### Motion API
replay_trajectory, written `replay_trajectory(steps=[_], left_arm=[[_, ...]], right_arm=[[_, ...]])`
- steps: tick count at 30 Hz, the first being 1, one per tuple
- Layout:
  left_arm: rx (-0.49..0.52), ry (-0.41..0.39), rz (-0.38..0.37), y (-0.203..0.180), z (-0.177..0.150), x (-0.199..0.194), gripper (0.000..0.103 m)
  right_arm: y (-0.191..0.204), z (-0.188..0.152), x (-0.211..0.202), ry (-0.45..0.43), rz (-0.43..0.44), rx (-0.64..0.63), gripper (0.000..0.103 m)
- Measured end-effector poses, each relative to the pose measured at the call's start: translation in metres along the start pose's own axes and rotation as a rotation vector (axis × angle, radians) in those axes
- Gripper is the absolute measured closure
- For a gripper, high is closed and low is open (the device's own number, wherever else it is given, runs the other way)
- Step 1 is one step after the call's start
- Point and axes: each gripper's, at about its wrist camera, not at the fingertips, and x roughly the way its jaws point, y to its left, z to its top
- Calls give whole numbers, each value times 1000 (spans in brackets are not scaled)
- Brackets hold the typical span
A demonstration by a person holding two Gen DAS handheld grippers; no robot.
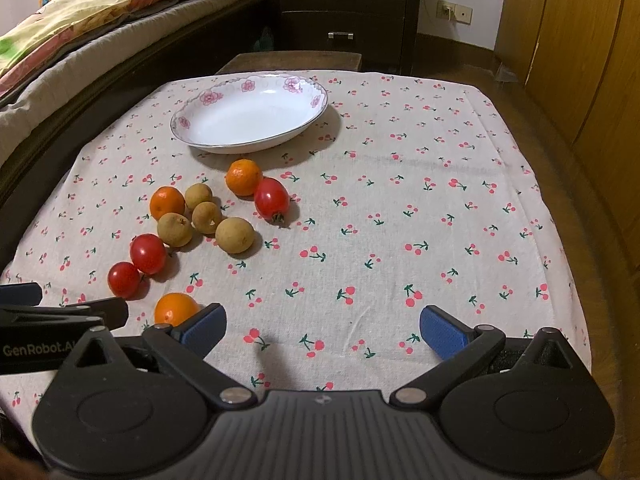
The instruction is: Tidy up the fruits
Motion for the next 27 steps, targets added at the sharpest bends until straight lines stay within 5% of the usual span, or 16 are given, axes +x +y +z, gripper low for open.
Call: replay_trajectory(steps=[27], left_arm=[[7, 18, 1, 4, 2, 1, 5]], right_arm=[[4, 0, 4, 16, 18, -13, 0]])
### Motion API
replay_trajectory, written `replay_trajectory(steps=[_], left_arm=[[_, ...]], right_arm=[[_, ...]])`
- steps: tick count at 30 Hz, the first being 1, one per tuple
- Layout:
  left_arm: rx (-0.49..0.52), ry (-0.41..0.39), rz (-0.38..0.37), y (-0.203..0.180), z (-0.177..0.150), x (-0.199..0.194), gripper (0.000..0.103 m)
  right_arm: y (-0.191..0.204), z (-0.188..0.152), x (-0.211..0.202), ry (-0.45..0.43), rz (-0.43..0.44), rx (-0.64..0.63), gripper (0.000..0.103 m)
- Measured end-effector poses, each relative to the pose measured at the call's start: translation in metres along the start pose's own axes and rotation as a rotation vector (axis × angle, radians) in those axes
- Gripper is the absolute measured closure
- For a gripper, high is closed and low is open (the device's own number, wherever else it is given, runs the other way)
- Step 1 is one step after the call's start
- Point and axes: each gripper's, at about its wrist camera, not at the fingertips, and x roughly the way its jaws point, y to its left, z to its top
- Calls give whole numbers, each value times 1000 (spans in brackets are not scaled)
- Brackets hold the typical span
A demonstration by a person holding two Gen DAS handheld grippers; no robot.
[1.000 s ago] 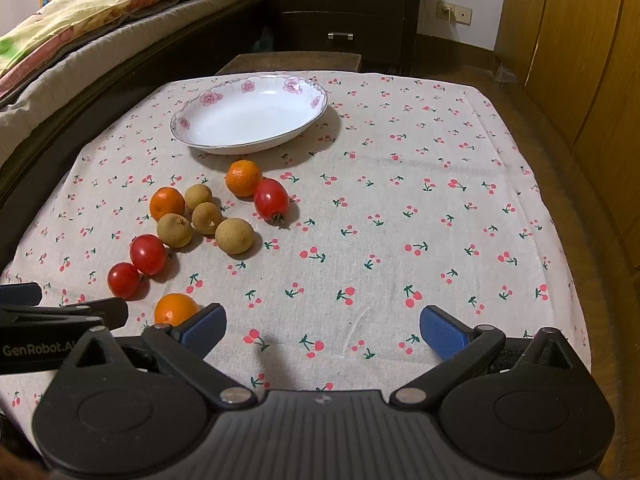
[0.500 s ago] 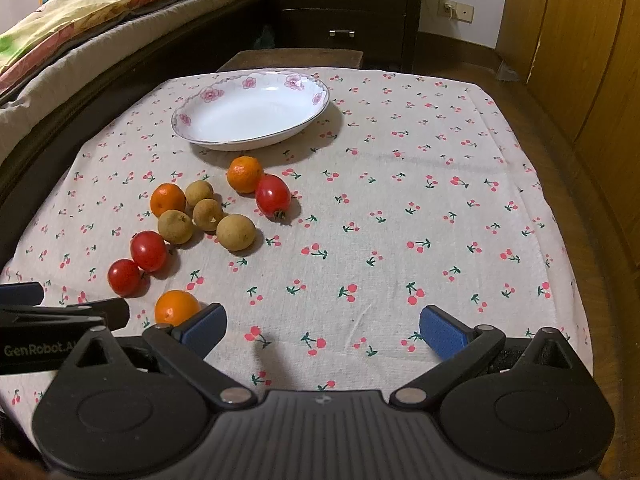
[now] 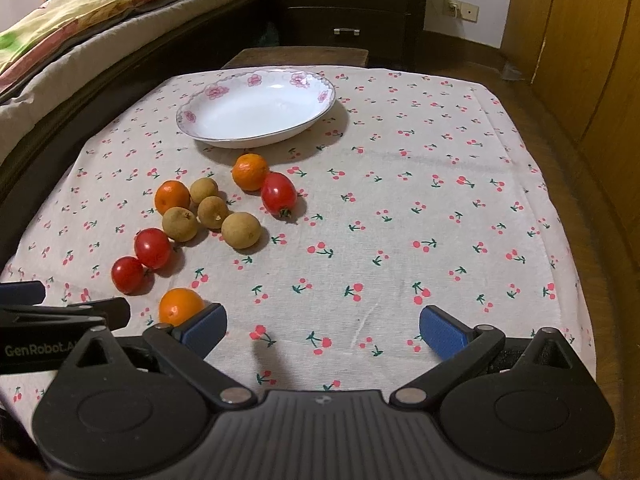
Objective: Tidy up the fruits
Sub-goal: 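Close the right gripper around the mandarin orange nearest it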
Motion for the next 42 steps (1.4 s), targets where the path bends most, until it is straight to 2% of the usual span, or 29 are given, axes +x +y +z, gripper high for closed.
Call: replay_trajectory(steps=[7, 14, 17, 21, 25, 28, 30, 31, 35, 42], left_arm=[[2, -13, 5, 11, -3, -6, 5], [4, -51, 20, 23, -3, -19, 5], [7, -42, 15, 26, -4, -18, 9], [-7, -36, 18, 32, -5, -17, 10], [-20, -31, 5, 36, -5, -15, 10], [-18, -28, 2, 36, -5, -14, 10], [-20, -27, 0, 37, -5, -14, 10], [-20, -26, 0, 36, -5, -14, 10], [-6, -25, 4, 33, -5, -13, 11], [69, -20, -23, 13, 2, -5, 25]], right_arm=[[7, 1, -1, -6, 56, -31, 2], [23, 4, -1, 8, 167, -116, 29], [34, 5, 1, 26, 217, -166, 39], [48, 9, 6, 34, 262, -230, 49], [56, 10, 17, 79, 304, -259, 58], [61, 8, 23, 89, 299, -288, 60], [61, 9, 24, 93, 305, -294, 64], [59, 11, 24, 100, 310, -287, 70], [54, 15, 23, 96, 309, -287, 70], [42, 25, 11, 68, 302, -306, 70]])
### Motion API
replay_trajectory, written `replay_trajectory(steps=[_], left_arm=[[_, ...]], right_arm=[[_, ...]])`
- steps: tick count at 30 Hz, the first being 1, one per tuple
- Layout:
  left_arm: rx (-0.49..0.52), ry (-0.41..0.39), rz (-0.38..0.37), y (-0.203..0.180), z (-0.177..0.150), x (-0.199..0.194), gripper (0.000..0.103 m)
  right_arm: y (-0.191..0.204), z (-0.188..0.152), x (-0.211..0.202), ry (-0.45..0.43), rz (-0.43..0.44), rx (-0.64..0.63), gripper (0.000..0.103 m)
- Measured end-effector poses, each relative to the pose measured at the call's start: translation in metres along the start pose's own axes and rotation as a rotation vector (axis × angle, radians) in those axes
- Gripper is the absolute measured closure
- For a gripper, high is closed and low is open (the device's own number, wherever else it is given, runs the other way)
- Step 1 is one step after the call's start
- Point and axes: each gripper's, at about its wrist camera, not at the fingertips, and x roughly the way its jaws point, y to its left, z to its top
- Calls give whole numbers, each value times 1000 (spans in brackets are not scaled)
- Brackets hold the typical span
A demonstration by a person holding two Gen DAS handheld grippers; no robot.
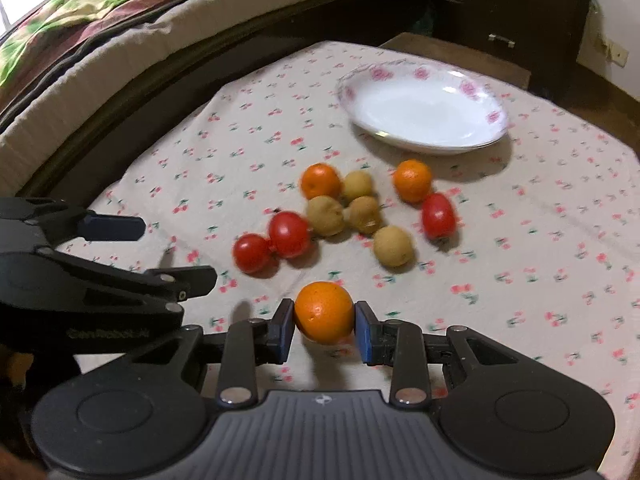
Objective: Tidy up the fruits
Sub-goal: 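Close the left gripper around a red tomato while the right holds the orange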
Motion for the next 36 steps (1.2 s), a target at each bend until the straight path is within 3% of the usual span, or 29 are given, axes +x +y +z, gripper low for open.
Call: replay_trajectory(steps=[6, 17, 20, 22, 29, 36], left_arm=[[0, 30, -57, -8, 9, 16, 33], [28, 14, -67, -20, 13, 35, 39], [50, -11, -49, -23, 12, 35, 44], [49, -11, -68, -22, 11, 34, 54], [34, -16, -78, -21, 10, 33, 68], [40, -6, -88, -22, 6, 28, 68]], right_arm=[[-26, -2, -5, -2, -1, 86, 70], [-37, -4, -5, -8, 26, 131, 70], [-38, -4, -5, -8, 26, 136, 70], [-38, -4, -6, -9, 26, 135, 70], [-40, -4, -7, -10, 22, 140, 70], [-41, -4, -8, -17, 18, 143, 70]])
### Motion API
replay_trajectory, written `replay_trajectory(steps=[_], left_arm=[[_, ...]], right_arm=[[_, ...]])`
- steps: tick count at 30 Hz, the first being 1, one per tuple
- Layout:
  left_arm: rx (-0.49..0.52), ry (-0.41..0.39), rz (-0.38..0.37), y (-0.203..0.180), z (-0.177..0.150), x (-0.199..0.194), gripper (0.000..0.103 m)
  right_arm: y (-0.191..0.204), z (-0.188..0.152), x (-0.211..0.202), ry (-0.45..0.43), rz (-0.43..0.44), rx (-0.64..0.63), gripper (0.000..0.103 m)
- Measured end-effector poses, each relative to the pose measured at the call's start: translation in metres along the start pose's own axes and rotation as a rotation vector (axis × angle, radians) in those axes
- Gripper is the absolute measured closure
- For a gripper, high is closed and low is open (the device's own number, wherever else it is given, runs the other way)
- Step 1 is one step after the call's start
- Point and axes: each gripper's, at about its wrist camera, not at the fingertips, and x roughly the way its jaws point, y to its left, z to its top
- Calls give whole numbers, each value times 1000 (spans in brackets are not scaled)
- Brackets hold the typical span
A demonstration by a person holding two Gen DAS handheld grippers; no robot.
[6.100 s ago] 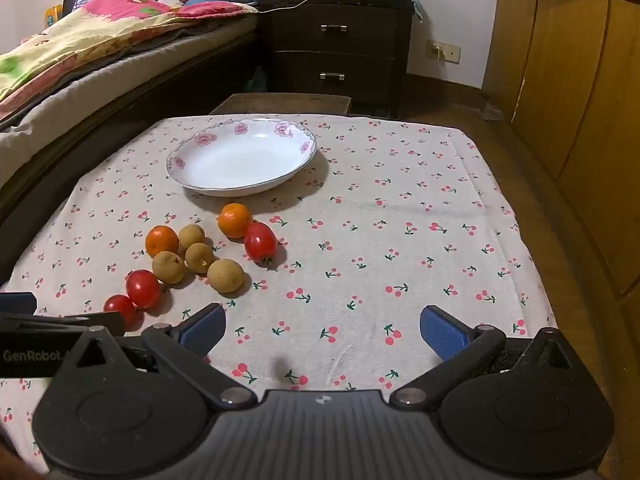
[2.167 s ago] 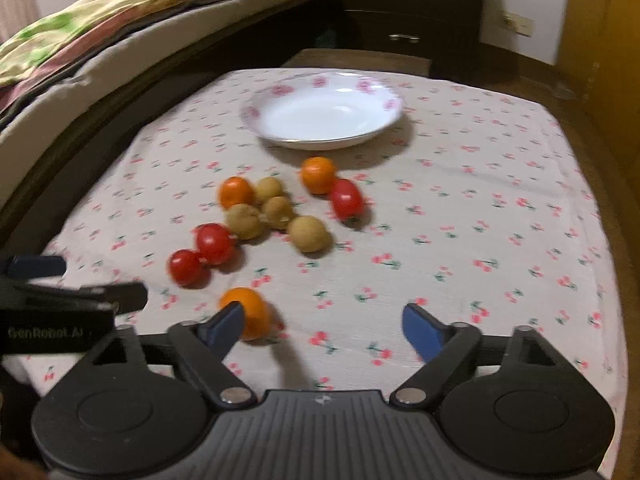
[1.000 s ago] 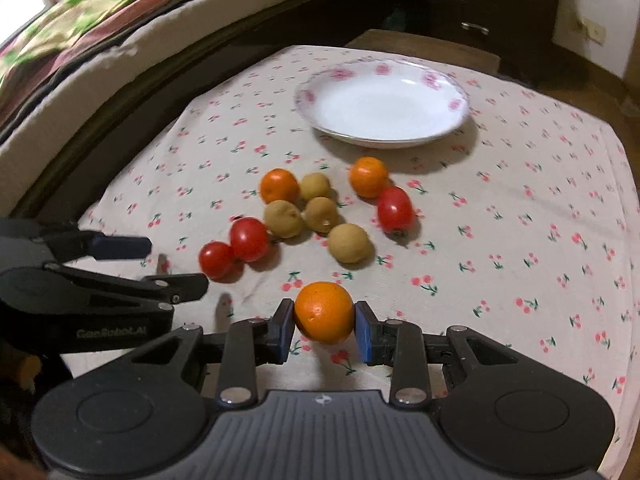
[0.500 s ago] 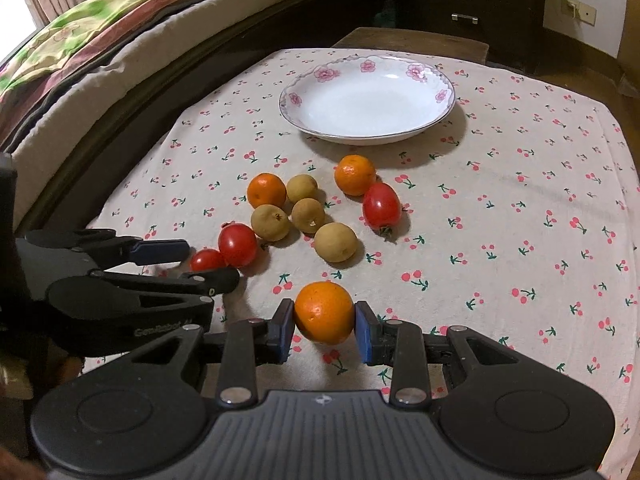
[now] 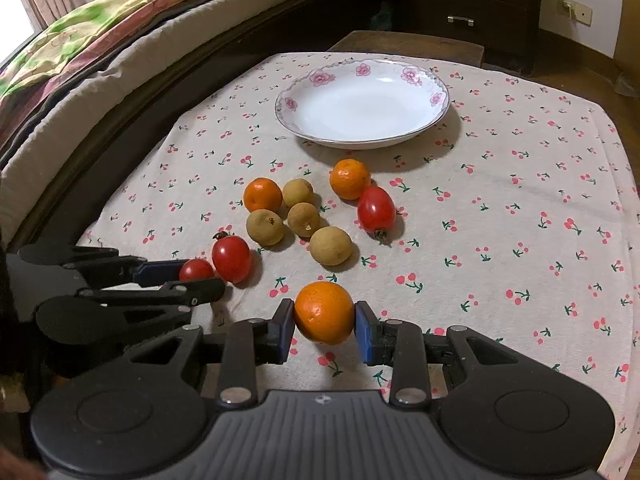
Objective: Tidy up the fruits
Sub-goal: 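Close the left gripper around a red tomato while the right holds the orange, then carry the orange and tomato in both grippers over the white bowl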
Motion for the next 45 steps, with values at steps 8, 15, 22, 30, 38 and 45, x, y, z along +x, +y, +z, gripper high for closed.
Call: replay_trajectory(steps=[8, 15, 22, 30, 38, 45], left_arm=[[-34, -5, -16, 4, 2, -9, 69], [-45, -30, -37, 1, 9, -17, 69], [-48, -60, -57, -3, 21, -23, 69], [-50, -94, -73, -5, 46, -23, 68], [-43, -126, -73, -6, 78, -16, 68], [-49, -132, -69, -4, 99, -4, 68]], right_arm=[[2, 2, 0, -4, -2, -3, 70], [3, 8, -3, -26, 2, 0, 70], [-1, 19, -7, -59, 1, 16, 70], [-6, 42, -10, -109, -5, 22, 70], [-16, 67, -9, -139, -28, 31, 70], [-21, 86, 0, -148, -33, 28, 70]])
